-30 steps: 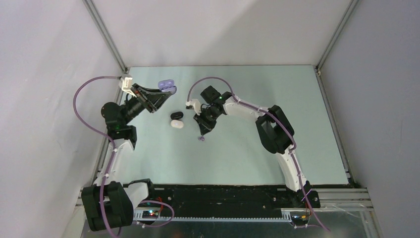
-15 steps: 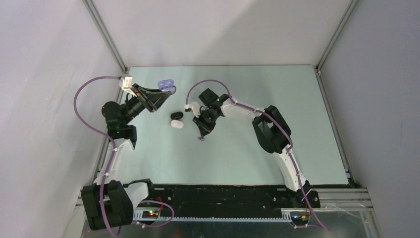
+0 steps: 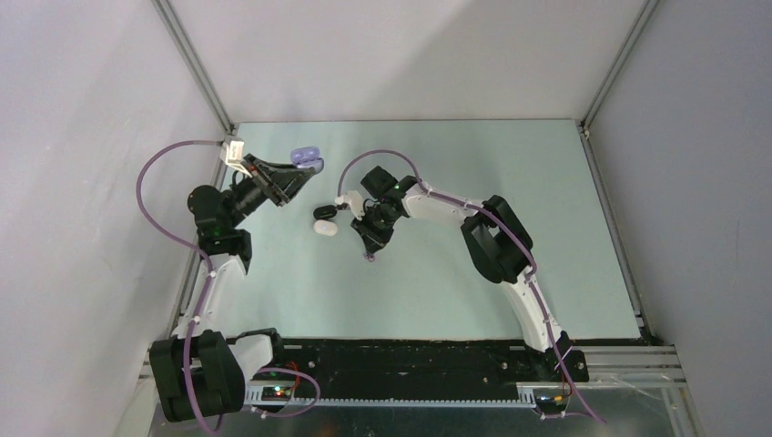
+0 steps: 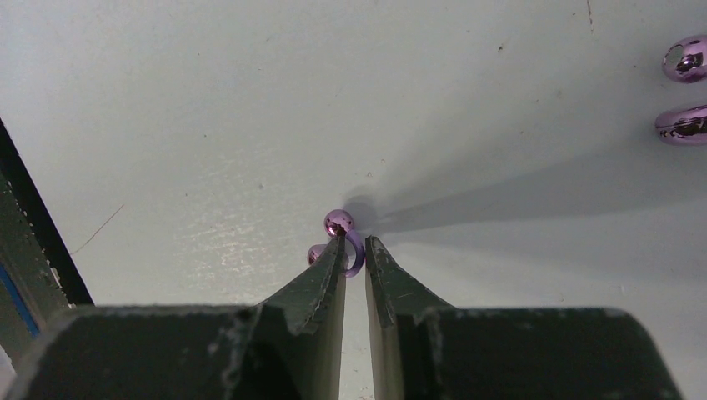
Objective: Insert the wireless bluetooth earbuds into the charging case
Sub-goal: Pick up the right earbud from the center of the board.
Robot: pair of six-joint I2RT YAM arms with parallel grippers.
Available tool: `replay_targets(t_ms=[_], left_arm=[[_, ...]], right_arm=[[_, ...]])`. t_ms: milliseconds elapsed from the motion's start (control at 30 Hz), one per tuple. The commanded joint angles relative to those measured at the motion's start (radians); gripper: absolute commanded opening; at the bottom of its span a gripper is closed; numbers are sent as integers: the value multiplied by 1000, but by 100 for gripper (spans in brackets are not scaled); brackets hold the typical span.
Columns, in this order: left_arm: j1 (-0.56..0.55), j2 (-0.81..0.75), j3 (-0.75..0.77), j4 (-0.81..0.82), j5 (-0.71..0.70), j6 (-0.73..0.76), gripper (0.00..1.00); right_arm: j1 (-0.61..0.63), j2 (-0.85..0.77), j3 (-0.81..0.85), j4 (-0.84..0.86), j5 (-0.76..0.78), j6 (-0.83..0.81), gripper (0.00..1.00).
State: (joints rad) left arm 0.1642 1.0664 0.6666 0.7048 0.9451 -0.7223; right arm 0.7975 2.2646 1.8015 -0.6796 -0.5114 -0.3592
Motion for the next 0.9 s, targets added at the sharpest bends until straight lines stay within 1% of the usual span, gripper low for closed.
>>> replay_targets(t_ms=[0,233,367,400,433,700,867], left_arm=[[5,3,-2,17,-11,27,0],[3,13,2,16,-12,27,0],[4,14,2,16,-14,27,0],[4,13,2,16,-15,27,0],[4,12,1,15,-15,27,0],[5,10,-2,12,-20,29,0],[5,17,-5,14,-19,33,0]], right_arm=[[10,-20,11,4,-5,8,18],[15,-39,-8,3,-1,15,16],[17,-47,-18,3,-8,23,7],[19,-48,-21,2,-9,22,1],[21,-50,-23,2,-9,22,0],[23,-103,-28,9,11,13,0],[23,-183,-19,3,28,-65,0]])
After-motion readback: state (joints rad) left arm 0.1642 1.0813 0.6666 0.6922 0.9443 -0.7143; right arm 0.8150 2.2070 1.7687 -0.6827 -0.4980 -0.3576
